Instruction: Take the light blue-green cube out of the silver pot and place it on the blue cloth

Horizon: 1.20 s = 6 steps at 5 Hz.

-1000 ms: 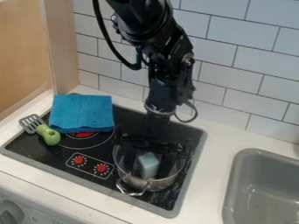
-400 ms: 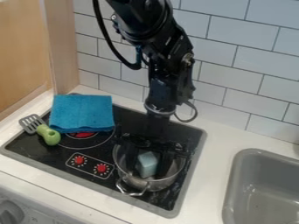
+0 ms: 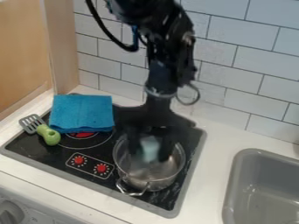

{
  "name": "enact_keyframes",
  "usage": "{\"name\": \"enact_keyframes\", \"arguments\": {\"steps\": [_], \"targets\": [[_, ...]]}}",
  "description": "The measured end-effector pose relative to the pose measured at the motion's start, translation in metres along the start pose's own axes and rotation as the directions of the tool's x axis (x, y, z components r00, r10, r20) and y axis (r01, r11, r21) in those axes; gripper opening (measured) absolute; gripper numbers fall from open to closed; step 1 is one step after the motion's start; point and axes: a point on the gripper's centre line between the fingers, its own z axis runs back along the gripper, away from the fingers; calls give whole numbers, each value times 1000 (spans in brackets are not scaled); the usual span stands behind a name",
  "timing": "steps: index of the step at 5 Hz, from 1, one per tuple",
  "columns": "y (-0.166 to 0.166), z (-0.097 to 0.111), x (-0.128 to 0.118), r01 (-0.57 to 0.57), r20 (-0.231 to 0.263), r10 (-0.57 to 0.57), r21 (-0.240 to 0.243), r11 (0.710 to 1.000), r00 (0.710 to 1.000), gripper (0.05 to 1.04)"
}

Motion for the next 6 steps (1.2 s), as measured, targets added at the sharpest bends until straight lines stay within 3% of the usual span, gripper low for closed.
{"name": "enact_keyframes", "arguments": {"steps": [2, 3, 4, 6], "targets": [[28, 28, 36, -84, 70, 87, -40, 996, 994, 599], [52, 42, 70, -135, 120, 141, -61, 989, 983, 598], [80, 33, 88, -182, 117, 186, -44, 982, 976, 599], [96, 3, 87, -210, 44, 210, -18, 978, 977, 598]]}}
